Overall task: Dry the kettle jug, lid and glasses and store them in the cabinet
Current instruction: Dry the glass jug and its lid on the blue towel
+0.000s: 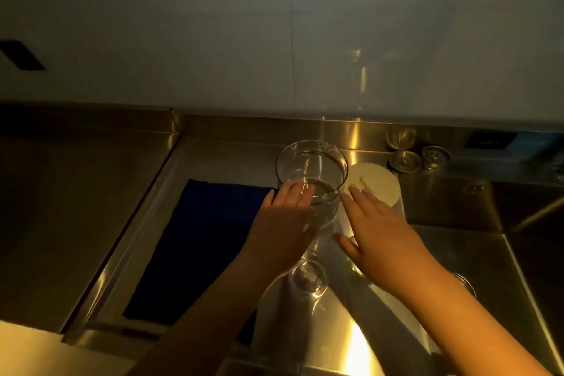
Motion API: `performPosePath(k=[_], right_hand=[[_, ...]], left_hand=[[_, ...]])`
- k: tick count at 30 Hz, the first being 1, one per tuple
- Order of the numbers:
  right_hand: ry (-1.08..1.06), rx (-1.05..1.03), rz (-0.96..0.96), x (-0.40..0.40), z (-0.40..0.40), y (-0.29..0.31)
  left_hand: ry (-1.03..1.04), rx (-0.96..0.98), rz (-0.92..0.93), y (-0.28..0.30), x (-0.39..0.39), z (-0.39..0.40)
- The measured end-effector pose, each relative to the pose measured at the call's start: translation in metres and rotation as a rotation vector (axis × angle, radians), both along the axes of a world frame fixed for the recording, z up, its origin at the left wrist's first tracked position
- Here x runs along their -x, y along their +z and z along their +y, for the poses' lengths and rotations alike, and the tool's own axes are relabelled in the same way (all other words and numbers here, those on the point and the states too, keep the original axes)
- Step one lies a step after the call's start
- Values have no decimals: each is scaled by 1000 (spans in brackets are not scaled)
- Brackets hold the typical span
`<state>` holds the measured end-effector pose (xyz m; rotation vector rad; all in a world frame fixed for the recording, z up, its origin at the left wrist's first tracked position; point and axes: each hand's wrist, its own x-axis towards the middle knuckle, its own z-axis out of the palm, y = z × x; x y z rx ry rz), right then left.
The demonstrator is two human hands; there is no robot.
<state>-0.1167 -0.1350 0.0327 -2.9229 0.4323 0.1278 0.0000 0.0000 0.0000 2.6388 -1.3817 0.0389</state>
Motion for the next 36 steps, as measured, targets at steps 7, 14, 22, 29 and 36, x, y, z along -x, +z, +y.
performPosePath(k=[7, 14, 22, 29, 36], right_hand=[[60, -40, -84, -41, -11, -26], [13, -49, -97, -66, 4, -50], [-175, 50, -169, -79, 40, -74], [-287, 127, -270, -92, 60, -89], [-319, 154, -410, -95, 68, -101]], left_hand=[[-64, 17, 8, -19, -33, -18], [-181, 12, -10, -41, -60, -7], [-364, 20, -55, -57, -86, -2], [-423, 130, -42, -65, -94, 1], [-448, 213, -22, -69, -95, 3]])
